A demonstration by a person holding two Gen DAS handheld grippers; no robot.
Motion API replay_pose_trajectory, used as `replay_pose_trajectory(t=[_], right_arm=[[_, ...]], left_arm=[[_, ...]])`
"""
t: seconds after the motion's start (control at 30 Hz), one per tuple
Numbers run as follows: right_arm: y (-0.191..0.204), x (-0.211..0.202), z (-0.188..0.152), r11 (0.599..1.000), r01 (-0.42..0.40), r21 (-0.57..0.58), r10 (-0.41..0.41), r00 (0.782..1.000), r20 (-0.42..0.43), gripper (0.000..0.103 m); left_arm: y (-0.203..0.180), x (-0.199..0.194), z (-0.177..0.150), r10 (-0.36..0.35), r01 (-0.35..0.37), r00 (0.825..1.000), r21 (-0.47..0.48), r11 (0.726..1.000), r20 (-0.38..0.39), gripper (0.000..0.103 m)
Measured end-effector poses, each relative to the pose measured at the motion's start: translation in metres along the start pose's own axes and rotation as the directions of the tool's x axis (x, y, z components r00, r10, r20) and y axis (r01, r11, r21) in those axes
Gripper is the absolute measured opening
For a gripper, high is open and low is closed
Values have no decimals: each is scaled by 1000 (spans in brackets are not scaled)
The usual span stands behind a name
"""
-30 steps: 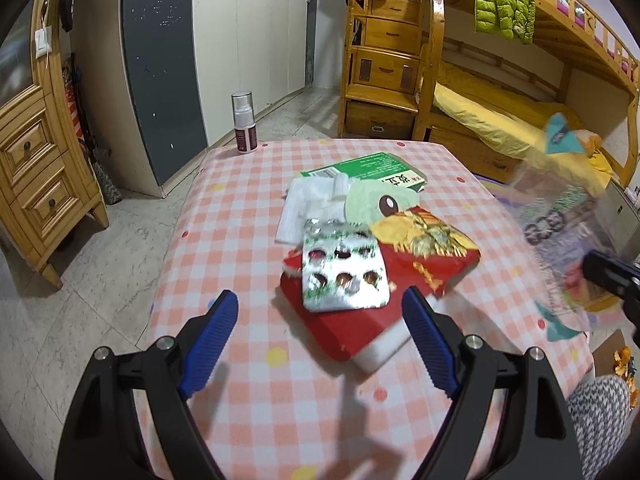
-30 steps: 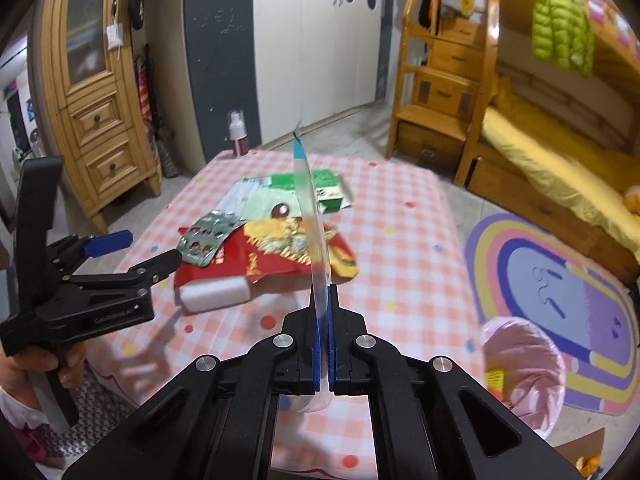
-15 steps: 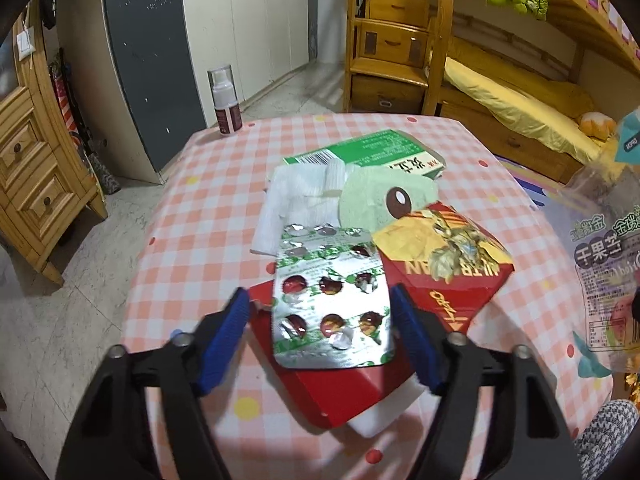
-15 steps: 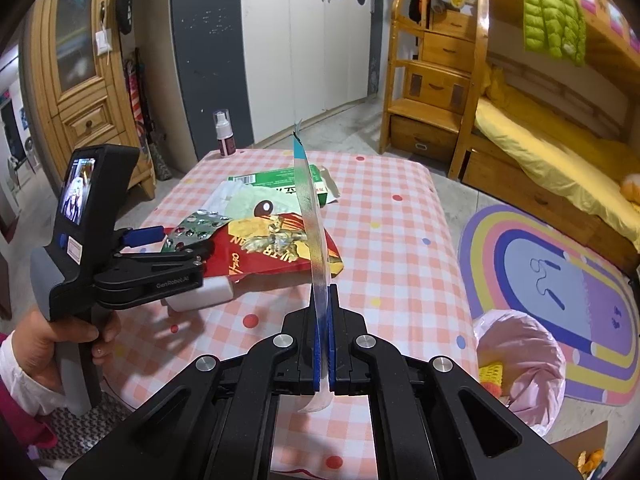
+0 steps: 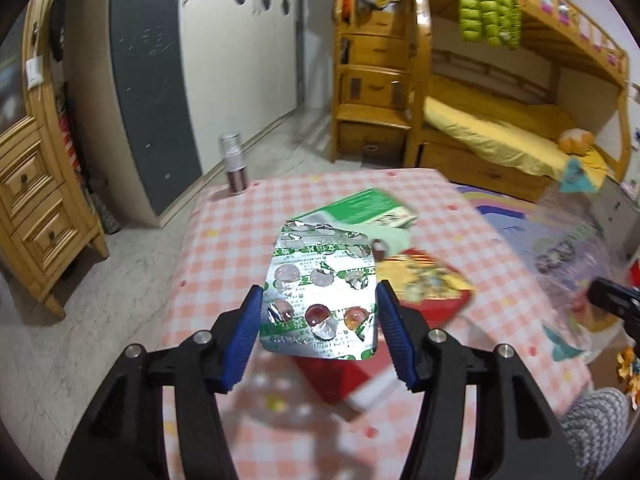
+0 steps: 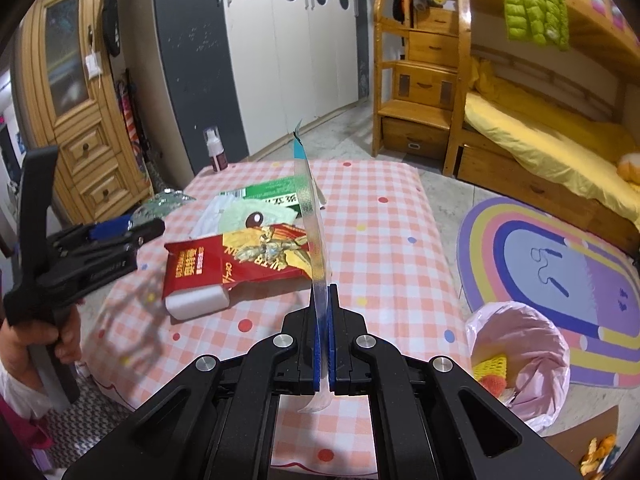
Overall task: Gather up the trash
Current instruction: 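Carry the blister pack and mango bag over the bin and open both tools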
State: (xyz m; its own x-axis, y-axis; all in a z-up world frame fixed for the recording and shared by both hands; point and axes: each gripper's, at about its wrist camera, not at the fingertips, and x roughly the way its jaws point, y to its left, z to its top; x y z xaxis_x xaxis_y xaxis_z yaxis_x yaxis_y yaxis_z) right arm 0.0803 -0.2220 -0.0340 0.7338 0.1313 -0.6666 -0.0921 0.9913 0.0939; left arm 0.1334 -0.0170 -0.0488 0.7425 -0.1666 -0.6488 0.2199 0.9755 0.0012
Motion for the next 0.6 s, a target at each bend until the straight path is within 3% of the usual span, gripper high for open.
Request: replay_pose_trajectory(t=[0.27,0.6], right_arm=[[-48,-30,-9,993,57,100,-60,998,32,2],[-147,-63,-48,935,218,281,-229,973,6,3]], left_arm=[[-85,-22,0,-171,167,985,111,980,26,56],[-210,1,6,-385,382,922,257,888,-40,56]])
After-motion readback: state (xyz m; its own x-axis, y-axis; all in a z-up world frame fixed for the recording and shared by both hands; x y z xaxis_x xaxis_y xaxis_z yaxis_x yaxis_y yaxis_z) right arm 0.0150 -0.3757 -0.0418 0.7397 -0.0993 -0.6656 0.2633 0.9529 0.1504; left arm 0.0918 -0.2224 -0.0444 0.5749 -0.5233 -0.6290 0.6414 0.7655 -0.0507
